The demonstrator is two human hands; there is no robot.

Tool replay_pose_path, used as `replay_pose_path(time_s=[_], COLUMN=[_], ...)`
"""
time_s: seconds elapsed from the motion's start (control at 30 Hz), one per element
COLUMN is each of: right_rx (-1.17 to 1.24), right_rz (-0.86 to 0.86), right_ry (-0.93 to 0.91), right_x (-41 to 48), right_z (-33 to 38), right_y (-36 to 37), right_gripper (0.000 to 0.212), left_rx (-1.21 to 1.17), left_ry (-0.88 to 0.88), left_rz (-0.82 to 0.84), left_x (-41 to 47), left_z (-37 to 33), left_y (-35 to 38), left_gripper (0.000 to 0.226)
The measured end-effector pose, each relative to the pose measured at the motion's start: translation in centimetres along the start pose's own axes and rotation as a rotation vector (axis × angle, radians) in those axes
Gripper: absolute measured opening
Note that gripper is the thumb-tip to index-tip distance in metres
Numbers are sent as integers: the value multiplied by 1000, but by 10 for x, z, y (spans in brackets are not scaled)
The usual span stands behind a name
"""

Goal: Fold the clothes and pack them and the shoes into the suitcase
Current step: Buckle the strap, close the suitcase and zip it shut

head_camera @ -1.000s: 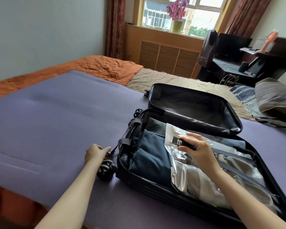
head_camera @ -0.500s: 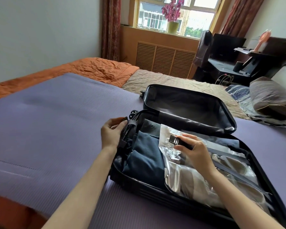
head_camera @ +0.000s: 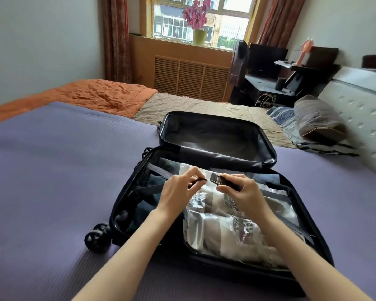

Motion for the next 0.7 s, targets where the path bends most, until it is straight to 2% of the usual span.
replay_pose_path(time_s=[0.17,0.33,0.53,0.7], right_rx=[39,37,35,48], right_rz=[10,38,67,113], right_ry=[-3,-13,25,43], right_x=[-6,-7,-9,-11], right_z=[-8,-13,-20,-20], right_y=[-10,-8,-7,-4], right_gripper=[35,36,40,33], left_rx=[-195,-227,-75,208], left_ry=[-55,-80,-26,130], left_rz=[132,187,301,191], left_x=[1,5,2,3], left_z=[10,11,18,18], left_y=[11,20,33,33], left_gripper=[11,31,42,38])
Point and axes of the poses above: each hand's wrist, its own x-axis towards the middle knuckle, its own y-axis out of the palm, z = x × y, the point moved 7 cm from there along x, towards the middle knuckle, and after that the axes turned 5 degrees about -y, right-handed, at the moved point
